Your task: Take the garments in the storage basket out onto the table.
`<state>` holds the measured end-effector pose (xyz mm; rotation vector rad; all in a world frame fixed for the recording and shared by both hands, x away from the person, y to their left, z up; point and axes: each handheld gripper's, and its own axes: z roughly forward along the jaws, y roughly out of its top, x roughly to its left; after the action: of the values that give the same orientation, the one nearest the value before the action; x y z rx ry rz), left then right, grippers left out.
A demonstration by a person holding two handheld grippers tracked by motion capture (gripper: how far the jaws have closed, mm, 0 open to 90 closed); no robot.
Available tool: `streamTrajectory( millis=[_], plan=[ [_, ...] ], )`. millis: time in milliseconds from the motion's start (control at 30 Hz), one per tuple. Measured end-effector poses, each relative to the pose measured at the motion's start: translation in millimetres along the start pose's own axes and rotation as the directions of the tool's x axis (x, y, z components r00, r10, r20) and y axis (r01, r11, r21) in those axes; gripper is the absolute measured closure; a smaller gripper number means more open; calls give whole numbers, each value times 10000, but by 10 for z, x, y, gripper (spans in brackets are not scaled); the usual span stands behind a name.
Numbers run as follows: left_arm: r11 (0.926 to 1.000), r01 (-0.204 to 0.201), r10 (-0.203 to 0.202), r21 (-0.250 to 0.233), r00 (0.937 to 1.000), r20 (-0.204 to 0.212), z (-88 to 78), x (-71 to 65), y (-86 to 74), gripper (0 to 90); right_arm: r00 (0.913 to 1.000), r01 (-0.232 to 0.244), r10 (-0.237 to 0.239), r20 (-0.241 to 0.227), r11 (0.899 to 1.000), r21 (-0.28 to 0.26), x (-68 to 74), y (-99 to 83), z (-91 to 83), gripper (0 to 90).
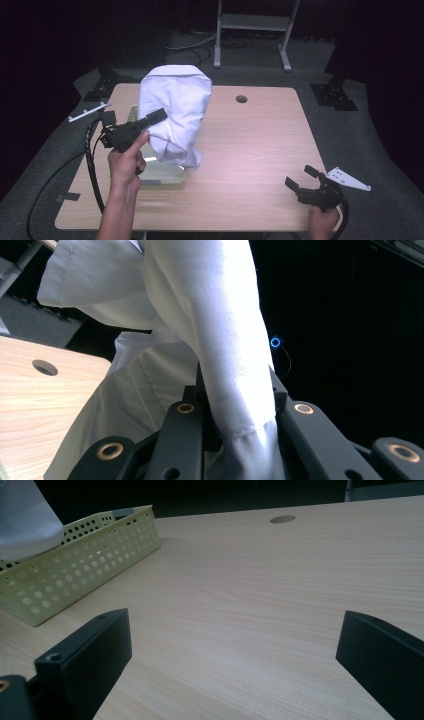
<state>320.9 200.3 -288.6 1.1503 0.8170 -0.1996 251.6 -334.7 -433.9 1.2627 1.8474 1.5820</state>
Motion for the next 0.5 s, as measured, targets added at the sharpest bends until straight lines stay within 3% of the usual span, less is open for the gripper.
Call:
streamTrajectory(
  millis=[500],
  plan=[
    [9997,108,-116,228,9993,357,263,19,-144,783,10000,-66,66,-37,10000,-31,-5,-3,-5,12]
  ],
)
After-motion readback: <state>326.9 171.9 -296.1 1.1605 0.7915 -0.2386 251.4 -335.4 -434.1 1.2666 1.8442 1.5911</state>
